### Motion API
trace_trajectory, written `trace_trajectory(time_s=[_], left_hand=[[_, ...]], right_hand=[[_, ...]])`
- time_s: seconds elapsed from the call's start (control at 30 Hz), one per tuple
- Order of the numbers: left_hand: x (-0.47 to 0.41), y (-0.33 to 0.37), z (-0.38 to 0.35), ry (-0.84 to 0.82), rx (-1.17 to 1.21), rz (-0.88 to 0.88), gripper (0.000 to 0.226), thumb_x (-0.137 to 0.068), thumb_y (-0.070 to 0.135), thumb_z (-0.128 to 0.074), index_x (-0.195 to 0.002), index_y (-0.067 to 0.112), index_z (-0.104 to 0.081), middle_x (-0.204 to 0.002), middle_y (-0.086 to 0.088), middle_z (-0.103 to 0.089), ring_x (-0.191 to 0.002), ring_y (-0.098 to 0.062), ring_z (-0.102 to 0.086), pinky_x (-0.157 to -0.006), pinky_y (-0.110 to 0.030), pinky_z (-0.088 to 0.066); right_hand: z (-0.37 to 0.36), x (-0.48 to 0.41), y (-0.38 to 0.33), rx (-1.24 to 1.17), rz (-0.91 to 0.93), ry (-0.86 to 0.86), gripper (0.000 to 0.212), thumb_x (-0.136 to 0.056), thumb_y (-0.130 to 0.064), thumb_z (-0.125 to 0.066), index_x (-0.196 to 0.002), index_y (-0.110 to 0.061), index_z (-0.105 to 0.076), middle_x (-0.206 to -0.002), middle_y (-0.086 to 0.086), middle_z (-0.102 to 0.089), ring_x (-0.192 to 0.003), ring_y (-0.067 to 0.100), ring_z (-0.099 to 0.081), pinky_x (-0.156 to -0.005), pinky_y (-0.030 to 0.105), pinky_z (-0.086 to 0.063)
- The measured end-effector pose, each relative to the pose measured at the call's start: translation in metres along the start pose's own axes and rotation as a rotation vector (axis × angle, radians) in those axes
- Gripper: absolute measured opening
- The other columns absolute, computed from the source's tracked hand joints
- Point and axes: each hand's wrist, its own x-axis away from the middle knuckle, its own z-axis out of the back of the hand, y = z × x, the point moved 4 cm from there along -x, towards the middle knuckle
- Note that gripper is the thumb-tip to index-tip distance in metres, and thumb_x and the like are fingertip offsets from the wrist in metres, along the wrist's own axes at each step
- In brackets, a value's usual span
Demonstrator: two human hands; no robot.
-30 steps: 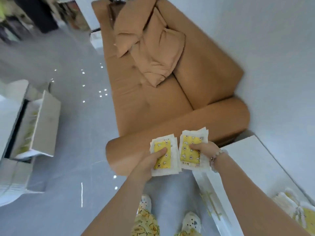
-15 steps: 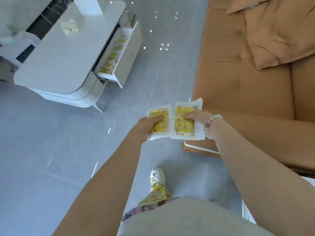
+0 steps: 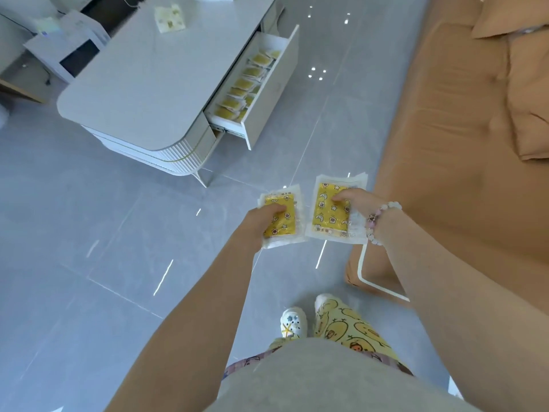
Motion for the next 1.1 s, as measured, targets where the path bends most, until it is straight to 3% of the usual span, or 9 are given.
trace_trajectory(time_s=[0.17,0.33,0.43,0.6,0.67,0.77,0.87,0.97,1.1], left_hand=[[-0.026,0.038,-0.004,0.02,-0.003,-0.002,0.014,-0.084,0.022,-0.065,-0.095,0.016,-0.06,-0.086,-0.003,-0.068,-0.074,-0.02,-0.065,-0.085,-0.036,-0.052],[-0.062,0.098,-0.015,0.06,-0.07,-0.027,0.016,-0.085,0.019,-0.065,-0.099,0.014,-0.059,-0.083,-0.003,-0.067,-0.071,-0.018,-0.064,-0.08,-0.034,-0.053],[-0.086,0.146,-0.029,0.074,-0.061,-0.034,0.009,-0.087,0.017,-0.064,-0.094,0.014,-0.06,-0.081,-0.002,-0.066,-0.068,-0.016,-0.063,-0.067,-0.028,-0.052],[-0.125,0.208,-0.04,0.114,0.046,-0.01,0.026,-0.087,0.018,-0.064,-0.112,0.012,-0.059,-0.087,-0.003,-0.067,-0.073,-0.018,-0.064,-0.068,-0.029,-0.053],[-0.137,0.223,-0.039,0.133,0.083,0.007,0.028,-0.087,0.019,-0.063,-0.114,0.012,-0.059,-0.088,-0.003,-0.067,-0.073,-0.017,-0.064,-0.065,-0.027,-0.052],[-0.151,0.243,-0.032,0.161,0.136,0.02,0.031,-0.088,0.019,-0.063,-0.118,0.012,-0.058,-0.088,-0.002,-0.066,-0.072,-0.016,-0.063,-0.059,-0.026,-0.05],[-0.163,0.26,-0.022,0.185,0.189,0.055,0.036,-0.087,0.019,-0.064,-0.122,0.013,-0.056,-0.091,-0.003,-0.066,-0.072,-0.016,-0.064,-0.058,-0.027,-0.051],[-0.181,0.279,-0.013,0.196,0.218,0.067,0.04,-0.087,0.02,-0.065,-0.125,0.011,-0.054,-0.089,-0.003,-0.066,-0.071,-0.017,-0.063,-0.058,-0.027,-0.051],[-0.212,0.309,-0.003,0.206,0.227,0.072,0.044,-0.086,0.021,-0.066,-0.127,0.012,-0.052,-0.101,-0.005,-0.067,-0.077,-0.019,-0.064,-0.059,-0.028,-0.051]], right_hand=[[-0.004,0.002,-0.056,0.06,-0.011,-0.026,0.045,-0.065,-0.033,-0.078,-0.106,-0.016,-0.069,-0.111,0.005,-0.069,-0.107,0.026,-0.065,-0.1,0.048,-0.045],[0.015,-0.06,-0.118,0.108,-0.019,-0.046,0.068,-0.048,-0.037,-0.084,-0.11,-0.014,-0.067,-0.112,0.006,-0.069,-0.101,0.027,-0.067,-0.096,0.047,-0.049],[0.029,-0.085,-0.166,0.171,-0.023,-0.025,0.053,-0.065,-0.032,-0.08,-0.113,-0.012,-0.065,-0.112,0.007,-0.068,-0.104,0.028,-0.065,-0.097,0.047,-0.049],[0.042,-0.132,-0.241,0.308,-0.022,-0.019,0.051,-0.077,-0.032,-0.072,-0.12,-0.007,-0.059,-0.121,0.01,-0.063,-0.106,0.028,-0.063,-0.096,0.042,-0.049],[0.038,-0.144,-0.267,0.36,-0.001,-0.013,0.048,-0.083,-0.032,-0.068,-0.121,-0.005,-0.057,-0.122,0.008,-0.06,-0.104,0.025,-0.061,-0.085,0.031,-0.048],[0.029,-0.163,-0.295,0.387,0.016,-0.019,0.044,-0.087,-0.031,-0.065,-0.125,-0.009,-0.057,-0.123,0.007,-0.06,-0.104,0.022,-0.058,-0.066,0.027,-0.044],[0.017,-0.177,-0.313,0.411,0.012,-0.052,0.04,-0.087,-0.026,-0.065,-0.122,-0.007,-0.059,-0.119,0.007,-0.062,-0.11,0.025,-0.06,-0.086,0.033,-0.048],[0.008,-0.196,-0.332,0.449,-0.001,-0.081,0.039,-0.086,-0.027,-0.066,-0.117,-0.005,-0.062,-0.111,0.008,-0.066,-0.103,0.026,-0.064,-0.092,0.035,-0.05],[0.004,-0.228,-0.369,0.487,0.004,-0.058,0.041,-0.083,-0.032,-0.069,-0.112,-0.003,-0.062,-0.112,0.009,-0.066,-0.11,0.03,-0.062,-0.101,0.04,-0.046]])
